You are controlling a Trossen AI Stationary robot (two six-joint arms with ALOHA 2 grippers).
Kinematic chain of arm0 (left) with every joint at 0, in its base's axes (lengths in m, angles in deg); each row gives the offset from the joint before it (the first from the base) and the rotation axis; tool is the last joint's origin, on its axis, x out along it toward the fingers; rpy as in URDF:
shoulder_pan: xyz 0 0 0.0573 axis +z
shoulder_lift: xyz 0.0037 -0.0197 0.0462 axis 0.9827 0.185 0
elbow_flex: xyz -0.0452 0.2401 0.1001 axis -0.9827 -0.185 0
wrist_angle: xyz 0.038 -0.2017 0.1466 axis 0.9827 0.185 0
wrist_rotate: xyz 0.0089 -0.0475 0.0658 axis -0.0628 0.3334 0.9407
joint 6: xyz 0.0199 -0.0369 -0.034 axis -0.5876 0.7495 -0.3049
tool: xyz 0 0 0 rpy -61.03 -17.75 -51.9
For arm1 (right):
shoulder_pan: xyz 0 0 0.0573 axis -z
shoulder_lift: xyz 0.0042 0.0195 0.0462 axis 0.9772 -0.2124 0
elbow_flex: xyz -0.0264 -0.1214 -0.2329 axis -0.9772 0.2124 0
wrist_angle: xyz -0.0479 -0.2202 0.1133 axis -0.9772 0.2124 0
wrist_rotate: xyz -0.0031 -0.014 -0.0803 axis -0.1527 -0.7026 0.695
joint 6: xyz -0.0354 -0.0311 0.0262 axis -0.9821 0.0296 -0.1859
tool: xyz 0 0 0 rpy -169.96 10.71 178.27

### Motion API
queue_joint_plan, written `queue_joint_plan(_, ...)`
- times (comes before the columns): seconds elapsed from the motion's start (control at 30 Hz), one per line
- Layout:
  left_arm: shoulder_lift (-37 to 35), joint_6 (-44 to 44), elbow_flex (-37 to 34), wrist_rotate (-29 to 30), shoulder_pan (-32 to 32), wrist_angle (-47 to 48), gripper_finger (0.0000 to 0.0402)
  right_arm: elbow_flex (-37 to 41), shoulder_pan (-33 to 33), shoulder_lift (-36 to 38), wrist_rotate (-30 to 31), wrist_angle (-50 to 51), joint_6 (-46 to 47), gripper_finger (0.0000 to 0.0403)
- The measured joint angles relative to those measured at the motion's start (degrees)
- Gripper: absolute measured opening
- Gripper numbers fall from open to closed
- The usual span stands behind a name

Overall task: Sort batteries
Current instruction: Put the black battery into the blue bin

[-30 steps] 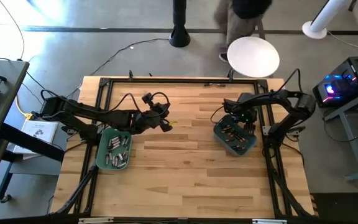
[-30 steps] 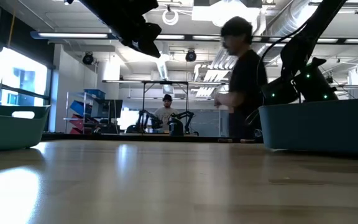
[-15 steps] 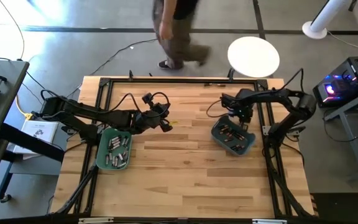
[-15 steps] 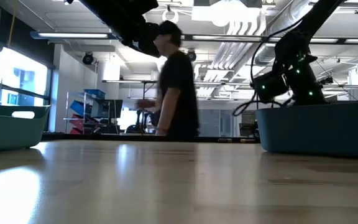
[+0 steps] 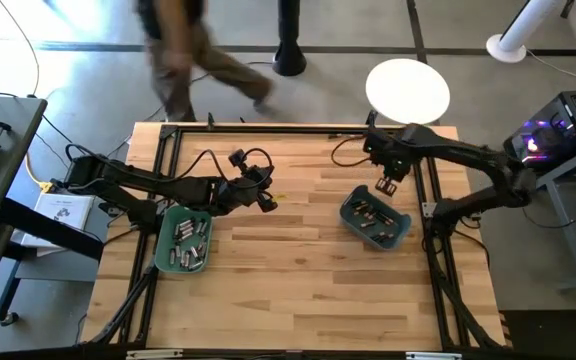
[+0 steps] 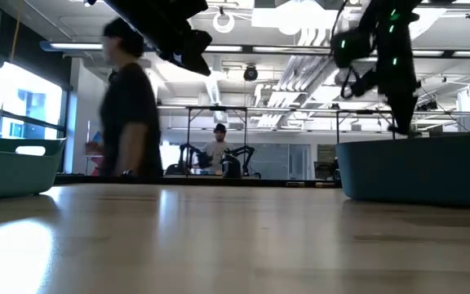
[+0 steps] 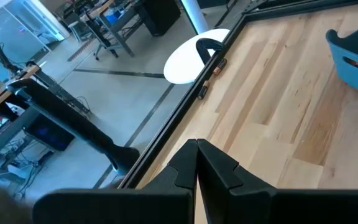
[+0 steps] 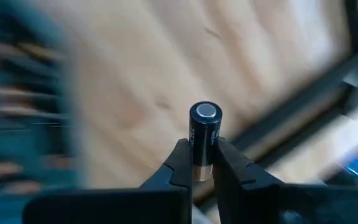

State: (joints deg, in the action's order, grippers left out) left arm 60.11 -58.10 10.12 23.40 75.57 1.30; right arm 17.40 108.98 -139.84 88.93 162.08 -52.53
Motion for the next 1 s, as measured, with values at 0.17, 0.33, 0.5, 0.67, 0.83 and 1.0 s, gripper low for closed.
queue_joint_plan(0.17, 0.0, 0.5, 0.0, 0.2, 0.0, -0.1, 0.0003, 1.1, -7.8, 9.5, -14.7, -2.1, 6.1, 0.0016)
queue_joint_plan(0.33, 0.0, 1.5, 0.0, 0.6, 0.0, -0.1, 0.0003, 8.1, -17.9, 16.1, -25.1, -9.7, 14.4, 0.0016)
queue_joint_plan(0.5, 0.0, 2.8, 0.0, 0.4, 0.0, -0.6, 0.0003, 16.7, -26.3, 15.8, -30.3, -17.3, 17.2, 0.0016)
queue_joint_plan(0.67, 0.0, 2.9, 0.0, 0.2, 0.0, -1.9, 0.0003, 21.5, -29.2, 13.0, -27.4, -25.6, 20.8, 0.0025)
queue_joint_plan(0.83, 0.0, 1.9, 0.0, 0.0, 0.0, -3.5, 0.0003, 22.2, -29.0, 9.5, -23.3, -27.1, 21.7, 0.0051)
queue_joint_plan(1.0, 0.0, 1.9, 0.0, 0.0, 0.0, -3.6, 0.0003, 22.2, -28.4, 6.8, -24.6, -27.0, 22.7, 0.0074)
